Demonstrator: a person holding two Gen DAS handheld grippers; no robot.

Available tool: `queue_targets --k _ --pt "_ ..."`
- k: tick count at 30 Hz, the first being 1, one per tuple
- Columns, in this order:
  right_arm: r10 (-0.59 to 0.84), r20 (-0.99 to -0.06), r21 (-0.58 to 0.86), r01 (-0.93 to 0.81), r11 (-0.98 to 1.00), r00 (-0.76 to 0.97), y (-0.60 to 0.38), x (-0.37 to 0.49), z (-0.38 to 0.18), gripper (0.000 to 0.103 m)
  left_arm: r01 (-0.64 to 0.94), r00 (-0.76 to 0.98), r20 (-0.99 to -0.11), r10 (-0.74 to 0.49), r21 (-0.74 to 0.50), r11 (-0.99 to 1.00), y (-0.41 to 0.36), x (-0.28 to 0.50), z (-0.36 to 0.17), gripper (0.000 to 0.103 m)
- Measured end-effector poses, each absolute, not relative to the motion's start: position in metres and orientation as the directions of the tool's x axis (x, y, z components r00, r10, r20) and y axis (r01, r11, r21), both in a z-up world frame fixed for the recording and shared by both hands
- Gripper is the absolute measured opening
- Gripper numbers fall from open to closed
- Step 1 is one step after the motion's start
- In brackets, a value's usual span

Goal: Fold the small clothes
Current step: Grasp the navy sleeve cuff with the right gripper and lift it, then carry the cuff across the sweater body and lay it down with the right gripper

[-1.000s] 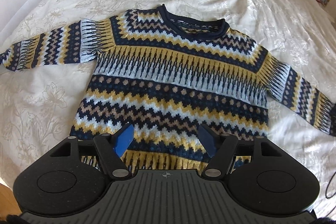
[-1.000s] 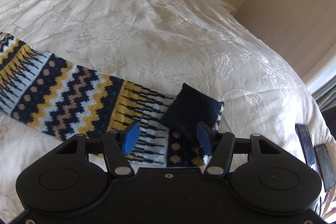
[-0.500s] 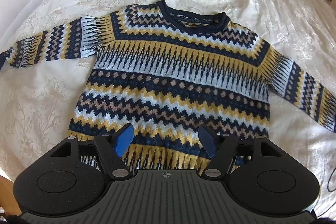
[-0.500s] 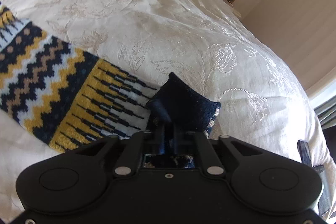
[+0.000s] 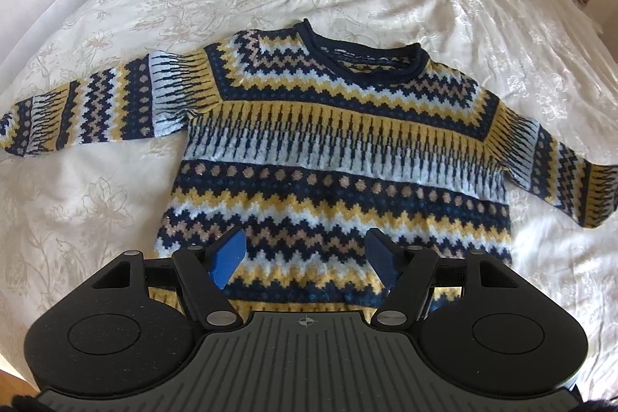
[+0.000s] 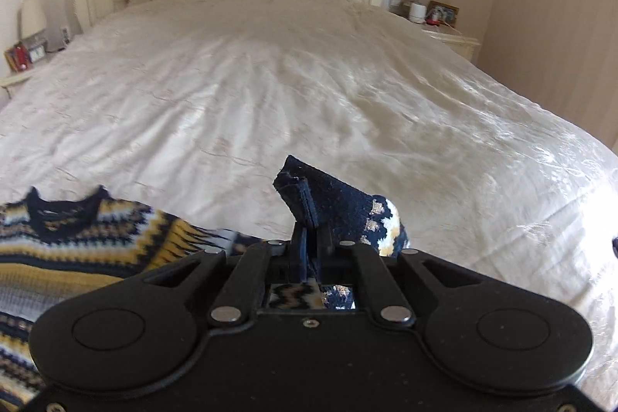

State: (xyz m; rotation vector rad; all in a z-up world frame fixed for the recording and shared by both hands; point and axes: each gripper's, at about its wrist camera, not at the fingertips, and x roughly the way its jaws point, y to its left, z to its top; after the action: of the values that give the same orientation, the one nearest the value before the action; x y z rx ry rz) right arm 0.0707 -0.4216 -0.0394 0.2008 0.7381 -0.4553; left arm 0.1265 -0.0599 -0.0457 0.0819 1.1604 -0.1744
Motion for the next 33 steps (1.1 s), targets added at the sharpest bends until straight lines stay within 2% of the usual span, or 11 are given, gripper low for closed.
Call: queue_targets --k 9,19,22,25,26,27,28,29,33 --pt "-0.049 -0.64 0.206 0.232 0.951 0.767 -0.283 0.133 -0.011 0.009 0.129 0.419 -0.906 -0.07 -0.017 0.992 0.021 0.143 -0.042 0.067" --pt "0.187 -0.699 0.324 0.072 0.943 0.691 -0.166 0.181 -0.064 0.01 0.065 0.424 -0.905 -0.027 0.001 0.998 0.092 0.154 -0.048 0.067" --pt "0.223 -0.702 0.326 0.027 0.945 0.676 -0.142 0.182 -0.078 0.023 0.056 0.424 -0.905 -0.03 -0.007 0.998 0.104 0.157 -0.05 0.067" --pt "0.217 -0.724 0.288 0.002 0.958 0.654 -0.13 0.172 -0.082 0.023 0.057 0.418 -0.907 -0.044 -0.023 0.998 0.109 0.16 -0.055 0.067" --pt "0.211 -0.73 0.279 0.001 0.96 0.65 -0.129 0.169 -0.082 0.027 0.061 0.417 -0.907 -0.052 -0.029 0.998 0.11 0.161 -0.056 0.067" --pt "0.207 -0.734 0.272 0.001 0.962 0.647 -0.13 0.166 -0.083 0.032 0.067 0.414 -0.908 -0.06 -0.036 0.997 0.109 0.163 -0.057 0.067" --pt "0.196 -0.739 0.261 0.006 0.965 0.645 -0.131 0.162 -0.084 0.047 0.077 0.41 -0.909 -0.072 -0.044 0.996 0.107 0.164 -0.059 0.067" --pt "0.182 -0.744 0.248 0.013 0.969 0.643 -0.131 0.158 -0.086 0.054 0.087 0.408 -0.909 -0.081 -0.05 0.995 0.104 0.166 -0.061 0.067" --pt "0.129 -0.77 0.198 0.042 0.979 0.625 -0.149 0.139 -0.091 0.06 0.143 0.411 -0.903 -0.124 -0.07 0.987 0.085 0.174 -0.069 0.067"
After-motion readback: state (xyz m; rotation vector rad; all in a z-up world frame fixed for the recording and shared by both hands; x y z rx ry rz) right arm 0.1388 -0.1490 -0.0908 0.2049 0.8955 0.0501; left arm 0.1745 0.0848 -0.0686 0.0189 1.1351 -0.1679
